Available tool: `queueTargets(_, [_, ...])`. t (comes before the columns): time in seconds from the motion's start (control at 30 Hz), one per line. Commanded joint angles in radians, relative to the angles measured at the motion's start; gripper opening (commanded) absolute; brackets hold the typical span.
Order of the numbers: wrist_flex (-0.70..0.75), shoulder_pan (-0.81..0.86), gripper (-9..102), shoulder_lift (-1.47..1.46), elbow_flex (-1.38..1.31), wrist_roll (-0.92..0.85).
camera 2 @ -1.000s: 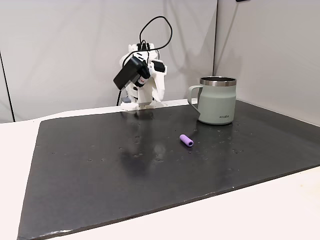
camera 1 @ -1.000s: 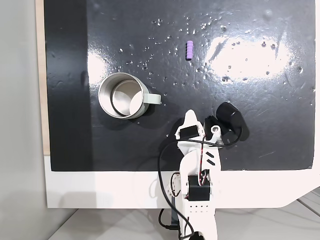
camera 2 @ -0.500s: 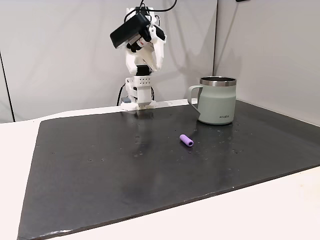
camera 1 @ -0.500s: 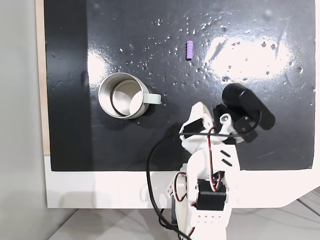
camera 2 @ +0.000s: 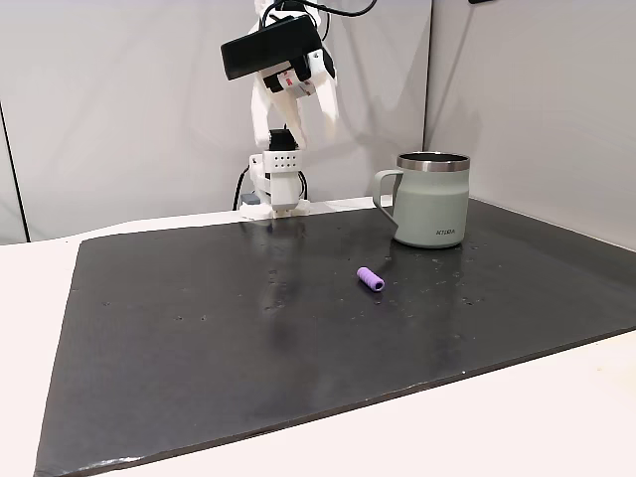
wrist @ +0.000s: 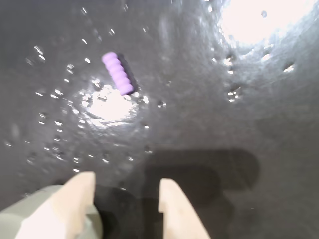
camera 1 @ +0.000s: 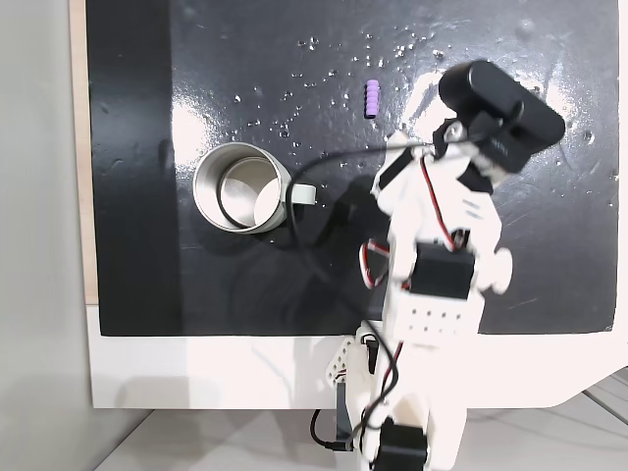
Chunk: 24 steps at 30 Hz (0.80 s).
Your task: Grasp a pengrip and put it in the cup.
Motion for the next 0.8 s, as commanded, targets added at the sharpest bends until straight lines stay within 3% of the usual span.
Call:
queueTargets(0.0, [0.032,0.015,19,-0.123,-0.156,-0.091])
queueTargets(0.37, [0.067,-0.04,21,-0.362,-0.322,-0.31])
queueTargets(0.77, [-0.1,-0.04,21,-0.538,-0.413,-0.48])
